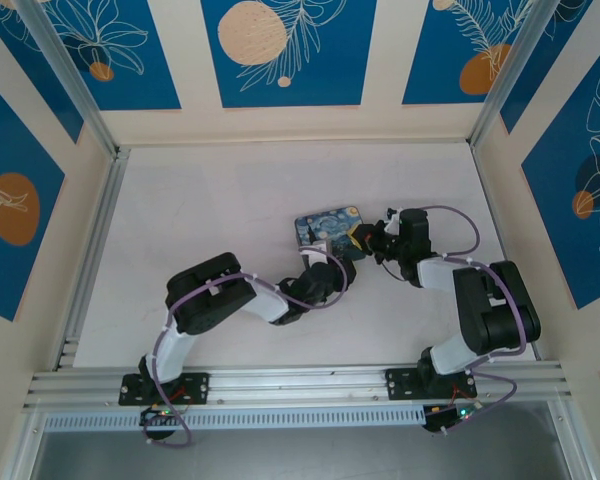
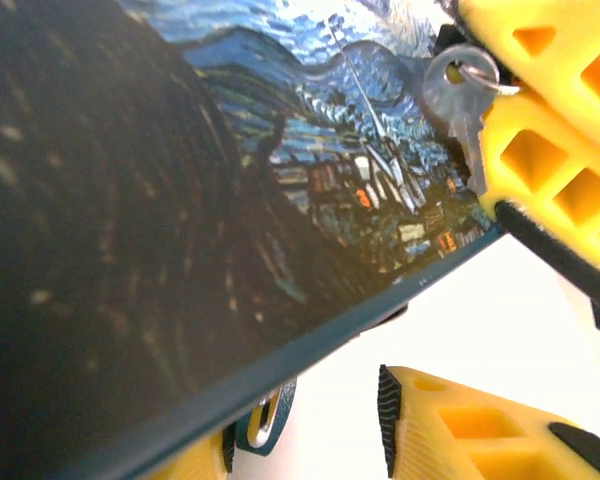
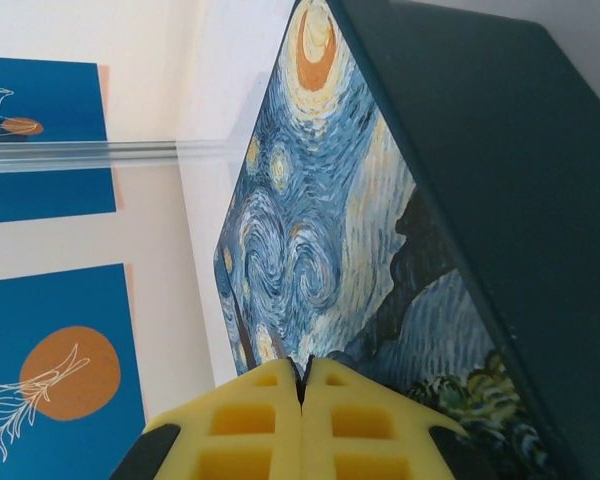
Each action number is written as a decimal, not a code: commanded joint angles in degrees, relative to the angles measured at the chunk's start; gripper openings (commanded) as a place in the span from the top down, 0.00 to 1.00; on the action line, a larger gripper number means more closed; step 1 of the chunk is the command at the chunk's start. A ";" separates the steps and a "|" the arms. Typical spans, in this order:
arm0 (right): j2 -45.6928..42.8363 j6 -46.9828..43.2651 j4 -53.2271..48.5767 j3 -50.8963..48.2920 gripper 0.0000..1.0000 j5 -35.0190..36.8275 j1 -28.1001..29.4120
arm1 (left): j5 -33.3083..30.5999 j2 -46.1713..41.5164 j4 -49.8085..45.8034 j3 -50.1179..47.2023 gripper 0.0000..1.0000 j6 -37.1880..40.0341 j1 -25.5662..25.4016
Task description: Unlock a padlock with a key
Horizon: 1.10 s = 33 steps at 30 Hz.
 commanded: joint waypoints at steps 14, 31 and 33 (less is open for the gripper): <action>2.66 -0.04 -1.64 0.42 1.00 -0.73 0.22 | -4.66 1.68 -6.37 3.07 0.92 -0.35 0.89; -15.13 -1.02 -12.57 1.15 1.00 -3.41 3.22 | 8.42 -12.89 -2.37 -10.52 1.00 -2.16 7.14; -17.96 -0.75 -12.65 -1.10 1.00 -3.48 4.09 | 10.58 -16.19 -4.33 -12.22 1.00 -2.06 8.40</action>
